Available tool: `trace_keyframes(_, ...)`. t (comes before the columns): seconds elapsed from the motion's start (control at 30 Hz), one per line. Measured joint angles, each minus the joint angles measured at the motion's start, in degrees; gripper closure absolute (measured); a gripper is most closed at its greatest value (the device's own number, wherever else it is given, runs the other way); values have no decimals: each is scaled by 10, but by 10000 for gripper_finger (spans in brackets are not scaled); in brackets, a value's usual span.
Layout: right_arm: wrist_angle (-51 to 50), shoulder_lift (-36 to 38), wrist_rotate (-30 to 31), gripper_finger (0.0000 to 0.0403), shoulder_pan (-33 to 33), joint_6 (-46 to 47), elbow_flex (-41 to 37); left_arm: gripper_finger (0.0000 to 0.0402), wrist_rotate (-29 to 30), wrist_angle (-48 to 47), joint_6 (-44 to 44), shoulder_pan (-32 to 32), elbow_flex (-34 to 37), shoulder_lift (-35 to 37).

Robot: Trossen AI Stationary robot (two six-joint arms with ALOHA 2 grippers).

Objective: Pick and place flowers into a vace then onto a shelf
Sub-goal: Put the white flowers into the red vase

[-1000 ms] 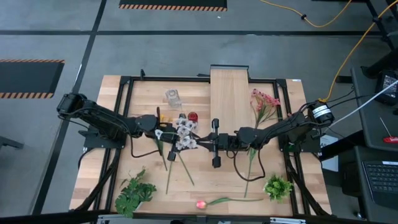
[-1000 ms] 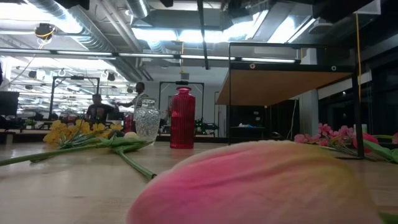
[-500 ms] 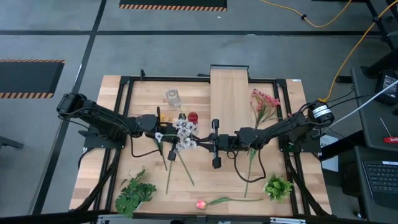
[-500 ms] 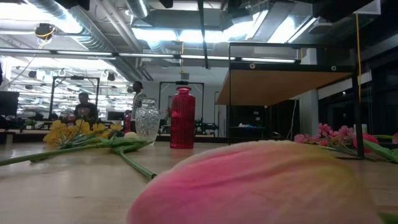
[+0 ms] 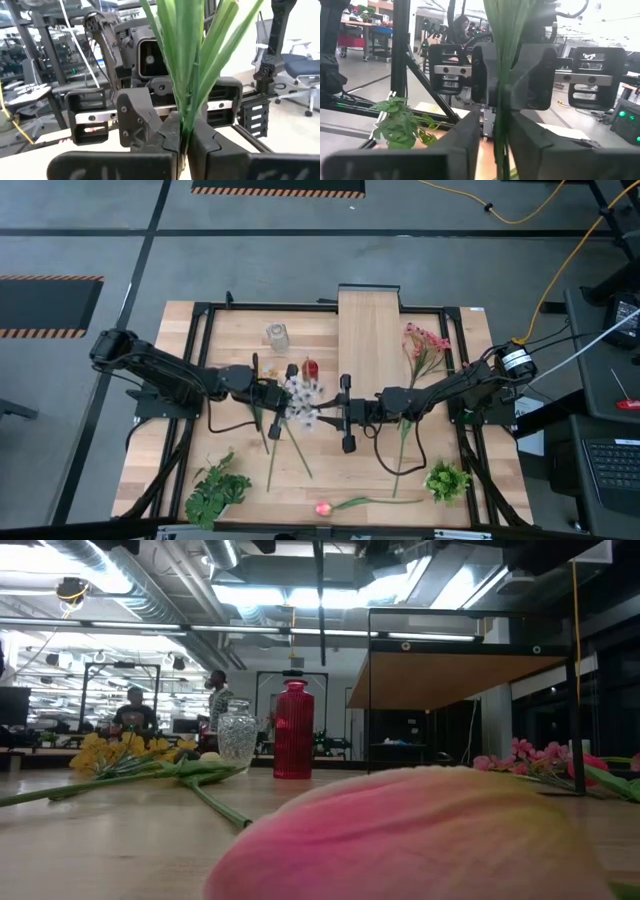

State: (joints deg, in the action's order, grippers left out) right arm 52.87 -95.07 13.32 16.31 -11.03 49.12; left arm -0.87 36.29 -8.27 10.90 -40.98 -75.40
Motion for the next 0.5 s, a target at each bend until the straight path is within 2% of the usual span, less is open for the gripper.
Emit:
trace_keyframes(0.23,-11,1,4,243,1,-7,0,396,-4,-54,2,9,1,47)
trace_keyframes(0.37,-29,19,14,234,1,-13,0,396,-2,-108,1,15,1,84)
trace_keyframes(0.5,-89,48,21,233,1,2,0,396,12,-145,-12,19,1,131)
